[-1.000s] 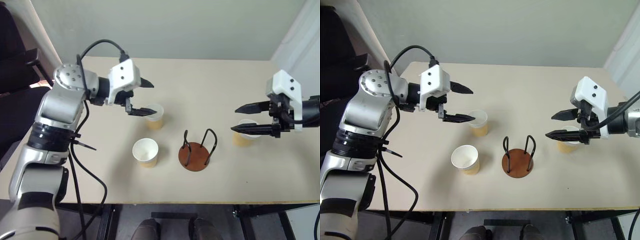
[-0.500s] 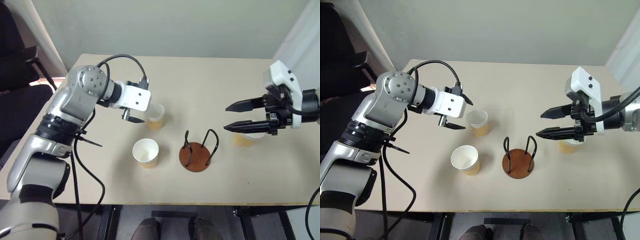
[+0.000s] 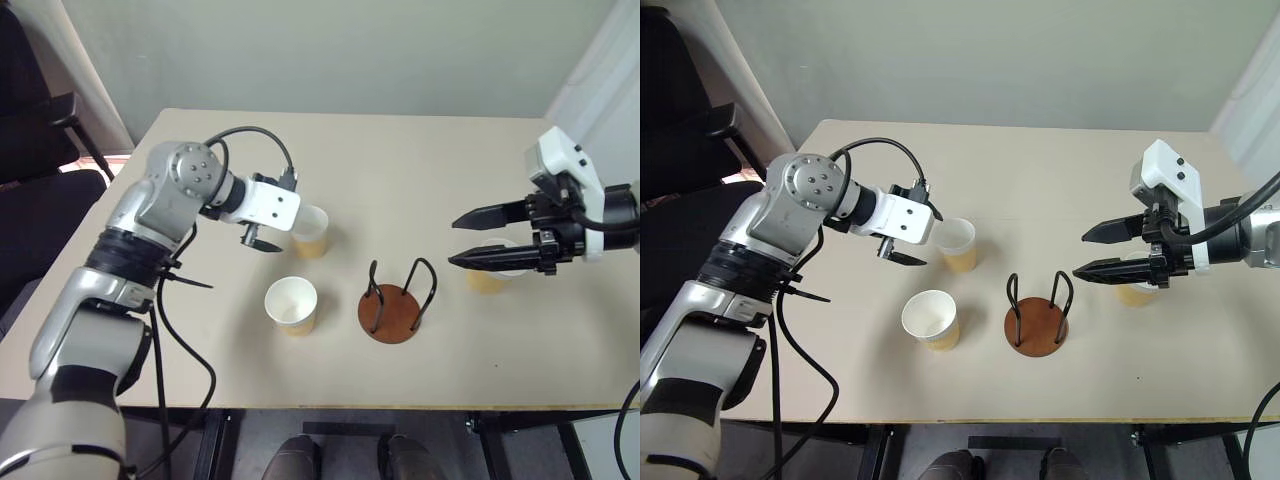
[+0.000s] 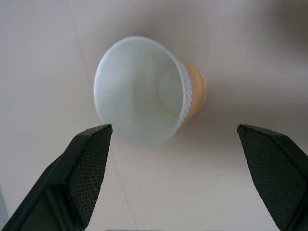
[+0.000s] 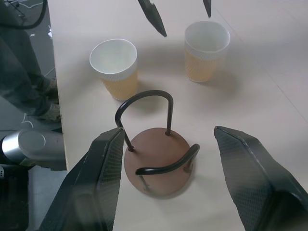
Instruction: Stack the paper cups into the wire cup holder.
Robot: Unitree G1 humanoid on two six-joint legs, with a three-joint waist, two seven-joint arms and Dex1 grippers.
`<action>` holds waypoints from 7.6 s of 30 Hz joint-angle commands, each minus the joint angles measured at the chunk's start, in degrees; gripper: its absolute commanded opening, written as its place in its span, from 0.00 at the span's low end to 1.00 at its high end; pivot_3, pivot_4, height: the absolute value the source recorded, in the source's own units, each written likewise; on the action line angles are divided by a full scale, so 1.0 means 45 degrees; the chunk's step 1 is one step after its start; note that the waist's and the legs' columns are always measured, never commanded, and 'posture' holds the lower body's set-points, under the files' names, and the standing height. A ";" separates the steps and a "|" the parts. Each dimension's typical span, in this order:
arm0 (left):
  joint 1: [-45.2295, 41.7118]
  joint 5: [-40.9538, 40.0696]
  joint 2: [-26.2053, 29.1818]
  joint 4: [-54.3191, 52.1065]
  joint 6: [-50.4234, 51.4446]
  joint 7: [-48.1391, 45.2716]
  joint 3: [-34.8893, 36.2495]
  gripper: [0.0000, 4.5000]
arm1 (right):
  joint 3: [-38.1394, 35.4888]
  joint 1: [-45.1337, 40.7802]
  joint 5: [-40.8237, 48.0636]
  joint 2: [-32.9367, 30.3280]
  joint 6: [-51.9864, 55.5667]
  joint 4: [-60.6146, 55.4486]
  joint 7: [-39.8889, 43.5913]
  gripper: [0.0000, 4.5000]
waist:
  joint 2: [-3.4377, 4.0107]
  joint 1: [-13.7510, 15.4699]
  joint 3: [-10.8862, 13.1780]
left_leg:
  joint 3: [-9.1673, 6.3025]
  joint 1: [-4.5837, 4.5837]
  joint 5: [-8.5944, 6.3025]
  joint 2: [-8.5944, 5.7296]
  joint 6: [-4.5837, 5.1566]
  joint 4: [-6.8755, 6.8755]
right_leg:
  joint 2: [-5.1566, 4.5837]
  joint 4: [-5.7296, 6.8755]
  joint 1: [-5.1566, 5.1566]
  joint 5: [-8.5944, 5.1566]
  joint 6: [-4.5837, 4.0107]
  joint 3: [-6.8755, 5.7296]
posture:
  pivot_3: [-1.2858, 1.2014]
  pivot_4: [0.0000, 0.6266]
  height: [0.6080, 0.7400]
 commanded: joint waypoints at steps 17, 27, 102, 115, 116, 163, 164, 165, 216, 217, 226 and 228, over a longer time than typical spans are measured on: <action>-0.1396 0.0488 -0.1210 0.3006 -0.2473 -0.0276 -0.0116 0.14 | -0.0826 0.0266 0.0507 -0.0423 0.0021 -0.0278 -0.0339 0.69 | 0.0000 0.0011 0.0000 | 0.0006 -0.0002 -0.0002 0.0000 0.0002 0.0008 | 0.0001 0.0002 -0.0003 0.0006 0.0010 0.0001 | 0.52 0.24 1.00; -0.1123 -0.0823 -0.0854 0.2261 -0.2173 -0.2289 0.0313 0.01 | -0.0776 0.0364 0.0573 -0.0406 -0.0152 -0.0221 -0.0132 0.69 | 0.0000 0.0015 0.0000 | 0.0010 -0.0003 -0.0003 0.0001 0.0005 0.0015 | 0.0004 0.0009 -0.0005 0.0008 0.0013 0.0000 | 0.52 0.24 1.00; -0.6362 -1.0057 -0.1117 -0.0133 -0.0733 -0.3279 -0.8124 0.05 | -0.7641 0.6274 0.1557 -0.3073 0.0066 -0.2314 -0.0010 0.69 | 0.0062 0.0178 -0.0007 | 0.0065 -0.0030 -0.0111 -0.0013 0.0113 0.0211 | -0.0010 -0.0008 0.0086 0.0002 0.0151 0.0024 | 0.52 0.24 1.00; -0.6298 -1.0089 -0.1247 -0.0107 -0.0591 -0.3279 -0.7451 0.99 | -0.7476 0.6155 0.1653 -0.3078 -0.0040 -0.2262 -0.0154 0.69 | 0.0062 0.0185 -0.0006 | 0.0065 -0.0028 -0.0112 -0.0009 0.0115 0.0209 | -0.0010 -0.0007 0.0090 0.0001 0.0152 0.0023 | 0.52 0.24 1.00; -0.6324 -1.0190 -0.1253 -0.0073 -0.0439 -0.3279 -0.7303 0.99 | -0.7422 0.6094 0.1673 -0.3070 -0.0077 -0.2242 -0.0195 0.69 | 0.0062 0.0181 -0.0006 | 0.0065 -0.0029 -0.0112 -0.0011 0.0115 0.0213 | -0.0009 -0.0006 0.0090 0.0001 0.0152 0.0024 | 0.52 0.24 1.00; -0.0679 -0.7943 0.0629 -0.3497 0.7037 -0.2043 0.3109 1.00 | 0.3817 0.2435 -0.9535 -0.0310 -0.8453 0.4736 0.2235 0.70 | 0.0081 0.0028 -0.0013 | 0.0065 0.0025 -0.0098 0.0001 0.0119 0.0212 | -0.0013 0.0009 0.0114 0.0014 0.0140 0.0024 | 0.52 0.24 1.00; -0.0637 -0.7950 0.0632 -0.3540 0.7091 -0.2015 0.3124 1.00 | 0.3764 0.2441 -0.9542 -0.0300 -0.8419 0.4651 0.2287 0.64 | 0.0081 0.0026 -0.0013 | 0.0064 0.0025 -0.0098 0.0001 0.0118 0.0212 | -0.0013 0.0006 0.0115 0.0014 0.0140 0.0024 | 0.52 0.24 1.00; -0.0593 -0.7948 0.0634 -0.3575 0.7125 -0.1993 0.3136 1.00 | 0.3717 0.2446 -0.9552 -0.0302 -0.8393 0.4578 0.2342 0.56 | 0.0081 0.0026 -0.0013 | 0.0065 0.0025 -0.0098 0.0000 0.0119 0.0212 | -0.0014 0.0004 0.0115 0.0014 0.0140 0.0024 | 0.52 0.24 1.00; 0.2162 -0.9663 0.1407 -0.6991 0.9467 -0.2121 0.3992 1.00 | 0.6056 -0.3991 -0.7836 0.2608 -0.5725 -0.0343 0.4967 0.01 | 0.0075 -0.0159 -0.0014 | 0.0014 0.0039 -0.0072 0.0009 0.0083 0.0180 | 0.0004 0.0009 0.0108 -0.0011 0.0023 -0.0002 | 0.52 0.24 1.00; 0.2129 -0.9661 0.1392 -0.6986 0.9475 -0.2123 0.3977 1.00 | 0.6115 -0.3960 -0.7935 0.2663 -0.5831 -0.0303 0.4974 0.01 | 0.0075 -0.0158 -0.0014 | 0.0014 0.0039 -0.0072 0.0008 0.0084 0.0180 | 0.0004 0.0006 0.0108 -0.0011 0.0023 -0.0002 | 0.52 0.24 1.00; 0.2150 -0.9638 0.1439 -0.7086 0.9468 -0.2184 0.3927 1.00 | 0.6398 -0.3671 -0.8495 0.2657 -0.6377 -0.0080 0.5288 0.09 | 0.0075 -0.0158 -0.0014 | 0.0013 0.0038 -0.0072 0.0008 0.0084 0.0171 | 0.0003 0.0002 0.0107 -0.0012 0.0022 -0.0002 | 0.52 0.24 1.00; 0.2166 -0.9595 0.1490 -0.7104 0.9435 -0.2245 0.3885 1.00 | 0.6338 -0.3653 -0.8558 0.2710 -0.6379 0.0016 0.5196 0.20 | 0.0075 -0.0158 -0.0014 | 0.0012 0.0038 -0.0072 0.0008 0.0084 0.0171 | 0.0003 0.0002 0.0107 -0.0012 0.0022 -0.0002 | 0.52 0.24 1.00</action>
